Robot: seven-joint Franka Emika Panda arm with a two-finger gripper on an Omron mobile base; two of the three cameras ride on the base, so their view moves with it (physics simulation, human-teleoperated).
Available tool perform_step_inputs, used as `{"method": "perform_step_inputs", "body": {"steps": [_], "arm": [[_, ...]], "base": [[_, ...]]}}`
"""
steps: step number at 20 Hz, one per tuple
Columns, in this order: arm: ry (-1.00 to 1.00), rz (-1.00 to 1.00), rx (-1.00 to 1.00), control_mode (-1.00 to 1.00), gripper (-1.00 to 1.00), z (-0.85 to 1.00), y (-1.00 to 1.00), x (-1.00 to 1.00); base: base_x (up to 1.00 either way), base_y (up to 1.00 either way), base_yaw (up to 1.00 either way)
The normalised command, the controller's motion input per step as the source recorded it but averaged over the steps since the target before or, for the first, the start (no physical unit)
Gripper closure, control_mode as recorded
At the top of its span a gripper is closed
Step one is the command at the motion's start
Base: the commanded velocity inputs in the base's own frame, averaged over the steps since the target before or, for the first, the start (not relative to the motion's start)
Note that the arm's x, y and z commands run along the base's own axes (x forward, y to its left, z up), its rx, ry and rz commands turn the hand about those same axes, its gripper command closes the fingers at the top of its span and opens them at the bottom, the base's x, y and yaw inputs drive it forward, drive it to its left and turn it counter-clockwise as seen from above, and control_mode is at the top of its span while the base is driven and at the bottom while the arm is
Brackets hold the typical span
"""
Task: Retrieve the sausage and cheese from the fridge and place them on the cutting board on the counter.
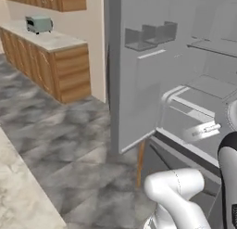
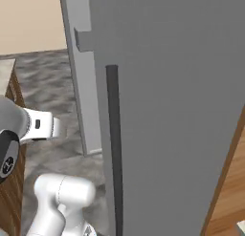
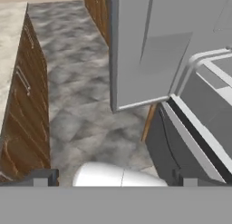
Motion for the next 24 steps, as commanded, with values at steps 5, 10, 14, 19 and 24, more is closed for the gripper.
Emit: {"method": "perform_step_inputs", "body": {"steps": [5,10,14,19,24], "arm": [[0.0,0.0,0.0,1.0,-1.0,0.0,0.0,0.0],[0.0,0.0,0.0,1.0,-1.0,0.0,0.0,0.0],[0.0,0.0,0.0,1.0,-1.0,0.0,0.0,0.0],[0.0,0.0,0.0,1.0,-1.0,0.0,0.0,0.0],[0.0,0.0,0.0,1.0,-1.0,0.0,0.0,0.0]], "base": [[1.0,0.0,-0.39],[0.69,0.01,-0.48],[-0.06,0.26,-0.64],[0.13,0.45,-0.66],[-0.17,0.83,-0.53]]}}
